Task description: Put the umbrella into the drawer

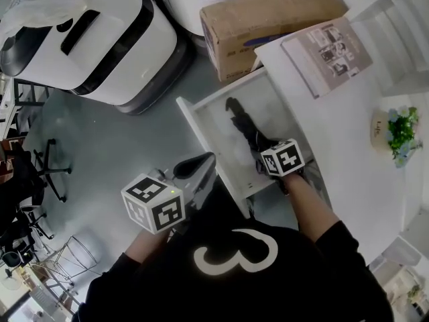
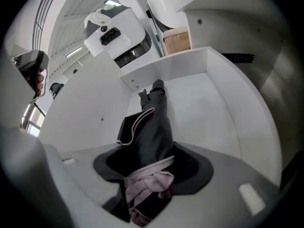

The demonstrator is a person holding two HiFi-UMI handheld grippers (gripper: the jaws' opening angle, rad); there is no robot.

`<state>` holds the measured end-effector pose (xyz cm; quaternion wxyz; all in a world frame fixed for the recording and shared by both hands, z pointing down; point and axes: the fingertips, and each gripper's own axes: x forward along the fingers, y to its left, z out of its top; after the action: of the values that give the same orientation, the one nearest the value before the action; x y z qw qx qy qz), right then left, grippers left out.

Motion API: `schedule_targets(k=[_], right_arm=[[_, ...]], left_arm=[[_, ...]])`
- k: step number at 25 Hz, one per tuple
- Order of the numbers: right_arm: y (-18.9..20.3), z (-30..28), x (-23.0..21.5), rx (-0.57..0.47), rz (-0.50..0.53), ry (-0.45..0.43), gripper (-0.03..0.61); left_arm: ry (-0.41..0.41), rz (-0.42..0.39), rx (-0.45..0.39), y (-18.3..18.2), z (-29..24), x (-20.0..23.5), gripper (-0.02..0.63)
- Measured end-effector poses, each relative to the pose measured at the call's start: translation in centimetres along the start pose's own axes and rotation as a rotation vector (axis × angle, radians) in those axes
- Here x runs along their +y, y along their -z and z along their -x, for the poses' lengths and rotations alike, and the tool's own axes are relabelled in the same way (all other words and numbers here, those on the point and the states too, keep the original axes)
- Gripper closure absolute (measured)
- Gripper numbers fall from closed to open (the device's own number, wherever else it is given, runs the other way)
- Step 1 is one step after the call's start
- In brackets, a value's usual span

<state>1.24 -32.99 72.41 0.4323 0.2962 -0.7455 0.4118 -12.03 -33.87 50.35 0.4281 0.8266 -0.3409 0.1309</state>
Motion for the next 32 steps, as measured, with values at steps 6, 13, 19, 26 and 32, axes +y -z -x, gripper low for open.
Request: schedule_targets(k=[6,13,19,26,32], right_arm=[[1.5,-1.9,-0.4,0.166,0.053,0.008,0.334],[1.8,-2.7,-0.7,0.226,0.044,-0.002,0.303],[1.1,-0.8,-0.2,0.143,0.015,-0.015,0.265],[-1.4,5.0,3.3,-0.096,0.005,-0.098,0.265],[-3.3,14.8,7.9,-0.398,0.008,-0.196,0.337]], left_arm=[[0.005,0.012,0.004,0.4,-0.3,0.2,0.606],[0.014,0.022,0.009,1.1,-0.6,0.3,0.606],[0.041,0.016,0.003,1.4,-0.9,-1.3,0.606],[0.056,-0.014,-0.008,2.5,-0.2,-4.6,0.606],[0.076,-0.073,-0.064,3.0,1.3,-9.2,0.606]])
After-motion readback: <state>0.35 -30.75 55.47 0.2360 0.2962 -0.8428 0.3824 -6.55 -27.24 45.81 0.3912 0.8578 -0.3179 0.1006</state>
